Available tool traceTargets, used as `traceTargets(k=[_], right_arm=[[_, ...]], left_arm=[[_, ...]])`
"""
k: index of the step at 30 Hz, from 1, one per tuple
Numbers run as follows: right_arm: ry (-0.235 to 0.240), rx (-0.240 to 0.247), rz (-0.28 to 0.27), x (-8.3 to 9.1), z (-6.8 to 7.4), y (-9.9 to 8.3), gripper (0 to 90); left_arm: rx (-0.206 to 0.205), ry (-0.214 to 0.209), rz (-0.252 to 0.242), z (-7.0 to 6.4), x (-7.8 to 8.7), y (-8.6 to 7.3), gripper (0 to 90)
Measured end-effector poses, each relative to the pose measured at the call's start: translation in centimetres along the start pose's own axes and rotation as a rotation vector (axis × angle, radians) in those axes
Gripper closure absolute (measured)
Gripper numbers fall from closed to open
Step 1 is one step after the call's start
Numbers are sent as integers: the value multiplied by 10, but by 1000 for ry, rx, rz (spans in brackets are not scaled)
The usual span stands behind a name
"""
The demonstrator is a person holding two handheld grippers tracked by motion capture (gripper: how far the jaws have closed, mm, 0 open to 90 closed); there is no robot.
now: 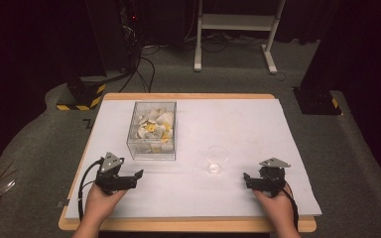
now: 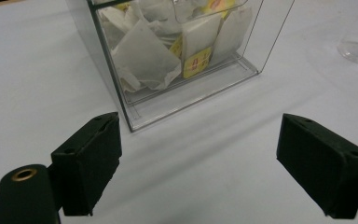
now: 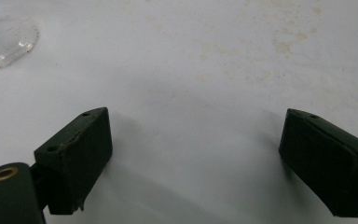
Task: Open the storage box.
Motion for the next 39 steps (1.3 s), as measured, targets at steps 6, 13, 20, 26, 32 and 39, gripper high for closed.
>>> traceTargets(k=[6,13,20,26,32,39], right_arm=[[0,0,0,0,0,0,93],[0,0,0,0,0,0,93],[0,0,0,0,0,0,93],[0,0,0,0,0,0,93],[0,0,0,0,0,0,93],[0,0,0,0,0,0,93]], left_arm=[[-3,-14,26,-7,-5,7,92],[-48,-11,40,-12,-9,13,41],[-43,-23,22,-15,-12,18,28],[-36,-18,-9,-15,-14,21,62],[-33,-14,-29,-14,-16,24,76],[-34,-16,-34,-15,-20,27,87]])
Point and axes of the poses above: each handheld gripper's, and its own axes: x roughly backward along the jaws, y roughly out of its top, z roughly to its left, the point moved 5 cm from there along -x, roughly forward along the jaws, and after that the axes turned 5 degrees about -y, right-handed, at the moved point
